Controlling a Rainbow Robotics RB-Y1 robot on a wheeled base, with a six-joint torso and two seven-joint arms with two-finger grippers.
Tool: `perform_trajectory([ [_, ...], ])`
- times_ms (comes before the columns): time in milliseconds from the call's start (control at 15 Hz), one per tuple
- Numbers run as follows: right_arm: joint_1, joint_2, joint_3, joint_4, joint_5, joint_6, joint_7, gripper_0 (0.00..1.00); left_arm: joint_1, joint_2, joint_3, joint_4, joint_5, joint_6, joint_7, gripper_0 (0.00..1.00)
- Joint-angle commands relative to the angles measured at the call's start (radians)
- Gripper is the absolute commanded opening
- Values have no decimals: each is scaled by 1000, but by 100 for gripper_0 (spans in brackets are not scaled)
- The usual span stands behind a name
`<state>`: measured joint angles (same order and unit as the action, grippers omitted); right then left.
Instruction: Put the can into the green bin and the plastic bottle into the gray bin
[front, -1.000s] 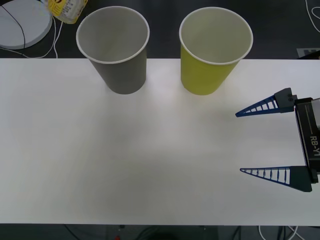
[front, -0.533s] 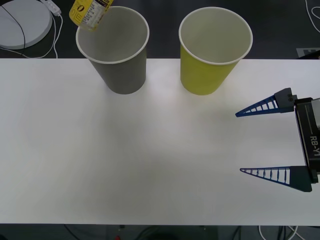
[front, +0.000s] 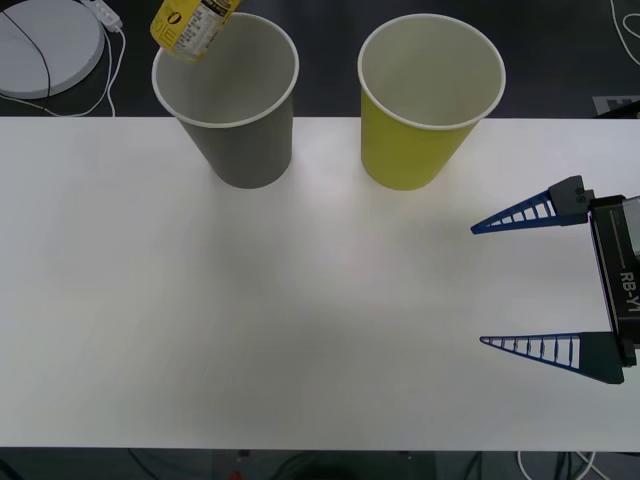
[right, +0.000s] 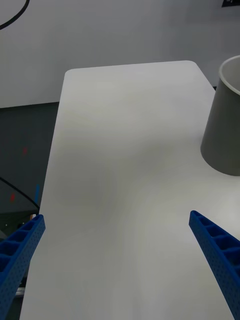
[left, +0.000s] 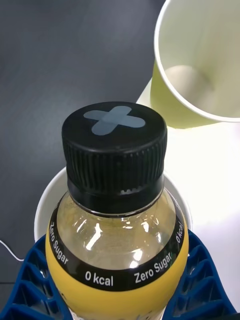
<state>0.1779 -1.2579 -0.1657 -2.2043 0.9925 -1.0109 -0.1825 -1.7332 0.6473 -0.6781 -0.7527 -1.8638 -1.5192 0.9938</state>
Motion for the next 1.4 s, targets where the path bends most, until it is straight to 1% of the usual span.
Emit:
perform_trajectory([
  [67, 0, 0, 0, 0, 0, 0, 0, 100, 0, 0, 0, 1, 0, -10, -11, 51],
  [133, 0, 0, 0, 0, 0, 0, 0, 100, 1, 0, 0, 6, 3, -12, -11, 100],
  [1200, 0, 0, 0, 0, 0, 0, 0, 100, 1, 3, 0, 12, 29, -10, -6, 100],
  [1267, 0, 0, 0, 0, 0, 0, 0, 100, 6, 12, 0, -1, 38, -16, -6, 100],
  [1400, 0, 0, 0, 0, 0, 0, 0, 100, 30, 43, 0, -63, 48, -27, 5, 100],
])
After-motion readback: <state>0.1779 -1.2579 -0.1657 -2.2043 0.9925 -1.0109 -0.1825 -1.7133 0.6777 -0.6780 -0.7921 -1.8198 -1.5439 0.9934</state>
